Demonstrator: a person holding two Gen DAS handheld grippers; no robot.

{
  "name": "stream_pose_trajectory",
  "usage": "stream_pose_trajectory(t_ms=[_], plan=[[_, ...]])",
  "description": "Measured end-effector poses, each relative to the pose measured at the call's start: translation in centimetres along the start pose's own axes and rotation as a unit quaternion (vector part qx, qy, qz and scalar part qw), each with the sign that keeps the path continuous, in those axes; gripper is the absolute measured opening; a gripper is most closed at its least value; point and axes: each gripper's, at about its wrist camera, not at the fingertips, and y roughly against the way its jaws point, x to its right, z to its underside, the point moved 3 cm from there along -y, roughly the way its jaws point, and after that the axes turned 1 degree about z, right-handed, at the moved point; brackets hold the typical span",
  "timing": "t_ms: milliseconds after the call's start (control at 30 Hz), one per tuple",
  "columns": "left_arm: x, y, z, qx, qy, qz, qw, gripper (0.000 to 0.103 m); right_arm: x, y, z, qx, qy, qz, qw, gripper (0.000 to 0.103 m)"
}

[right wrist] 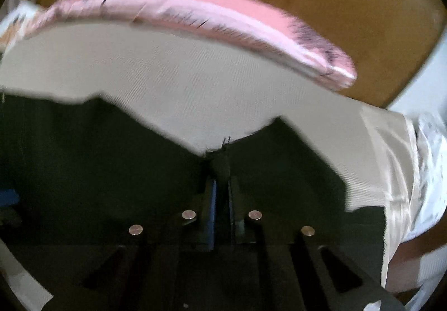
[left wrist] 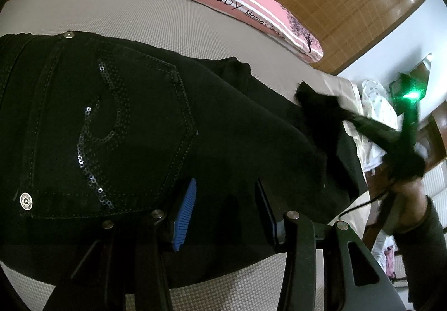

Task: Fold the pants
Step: 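Release the jeans with the right tool and smooth the fold with the left tool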

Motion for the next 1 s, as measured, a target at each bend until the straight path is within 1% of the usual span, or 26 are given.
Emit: stream_pose_trajectory(t_ms=[67, 133, 167, 200, 233, 300, 333, 367, 400, 433, 500, 567, 667, 700, 767, 933, 1000], plan=[[0.1, 0.0, 0.0, 0.000, -0.002, -0.003, 1.0000, 0.045, 4.1, 1.4, 0.2, 0.013, -0.046, 0.017, 0.999, 0.005], [0.2, 0.0, 0.0, -0.001, -0.006, -0.008, 1.0000, 0.045, 9.6, 2.8, 1.4, 0.019, -0.108, 0.035, 0.993, 0.005], [0.3, 0.0, 0.1, -0.001, -0.007, -0.009, 0.9999, 0.045, 11.4, 3.2, 2.0, 0.019, -0.128, 0.044, 0.991, 0.005], [0.3, 0.0, 0.1, -0.001, -0.008, -0.010, 0.9999, 0.045, 13.9, 3.9, 3.1, 0.020, -0.157, 0.062, 0.985, 0.005], [0.3, -0.1, 0.1, 0.000, -0.009, -0.011, 0.9999, 0.045, 17.1, 4.5, 5.0, 0.017, -0.191, 0.084, 0.978, 0.005], [0.4, -0.1, 0.2, 0.000, -0.010, -0.014, 0.9999, 0.045, 20.7, 4.8, 8.0, 0.003, -0.234, 0.116, 0.965, 0.005], [0.5, -0.1, 0.2, 0.001, -0.013, -0.016, 0.9998, 0.045, 22.5, 4.6, 9.8, -0.008, -0.257, 0.130, 0.957, 0.005], [0.6, -0.1, 0.2, 0.001, -0.014, -0.018, 0.9997, 0.045, 24.5, 3.9, 12.5, -0.031, -0.288, 0.142, 0.947, 0.005], [0.6, -0.2, 0.2, 0.000, -0.017, -0.021, 0.9996, 0.045, 25.4, 3.5, 13.8, -0.042, -0.299, 0.148, 0.942, 0.005], [0.7, -0.2, 0.2, 0.000, -0.019, -0.023, 0.9996, 0.045, 26.5, 2.4, 16.6, -0.067, -0.322, 0.151, 0.932, 0.005], [0.8, -0.2, 0.3, -0.001, -0.023, -0.028, 0.9993, 0.045, 27.7, 0.7, 19.5, -0.092, -0.362, 0.125, 0.919, 0.004], [0.9, -0.2, 0.4, -0.002, -0.028, -0.034, 0.9990, 0.045, 28.2, -0.5, 21.9, -0.098, -0.394, 0.102, 0.908, 0.004], [1.1, -0.3, 0.5, -0.005, -0.037, -0.044, 0.9983, 0.045, 28.5, 0.0, 21.8, -0.082, -0.408, 0.099, 0.904, 0.004], [1.2, -0.2, 0.5, -0.006, -0.040, -0.047, 0.9981, 0.045, 29.0, 0.3, 21.6, -0.073, -0.419, 0.093, 0.900, 0.004], [1.1, -0.1, 0.6, -0.005, -0.041, -0.047, 0.9980, 0.045, 29.0, 1.0, 21.7, -0.064, -0.425, 0.090, 0.898, 0.004], [1.1, -0.1, 0.7, -0.006, -0.043, -0.049, 0.9979, 0.045, 28.6, 0.7, 22.9, -0.070, -0.424, 0.093, 0.898, 0.004], [1.1, -0.2, 0.7, -0.006, -0.043, -0.049, 0.9978, 0.045, 28.6, 0.5, 23.1, -0.071, -0.428, 0.094, 0.896, 0.005]])
